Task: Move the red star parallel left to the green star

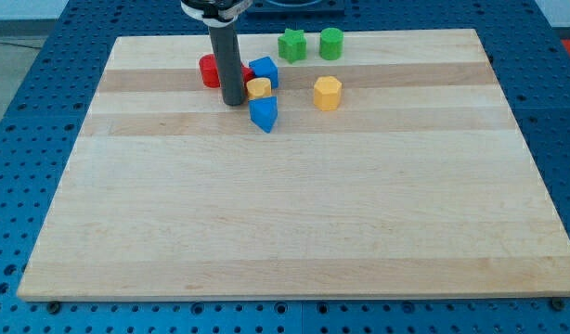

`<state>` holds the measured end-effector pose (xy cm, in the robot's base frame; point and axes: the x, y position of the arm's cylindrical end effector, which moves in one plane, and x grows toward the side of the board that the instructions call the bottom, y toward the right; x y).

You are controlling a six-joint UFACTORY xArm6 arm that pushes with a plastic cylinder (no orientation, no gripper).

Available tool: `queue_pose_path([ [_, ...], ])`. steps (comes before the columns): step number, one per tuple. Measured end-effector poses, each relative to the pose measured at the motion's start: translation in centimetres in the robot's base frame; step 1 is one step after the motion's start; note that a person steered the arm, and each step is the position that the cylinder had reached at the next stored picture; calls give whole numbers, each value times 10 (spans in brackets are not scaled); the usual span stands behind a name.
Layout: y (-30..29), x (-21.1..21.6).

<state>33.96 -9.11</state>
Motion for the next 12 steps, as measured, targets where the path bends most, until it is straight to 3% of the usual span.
queue_pose_path([
  [7,-19,-44],
  [12,0,-70],
])
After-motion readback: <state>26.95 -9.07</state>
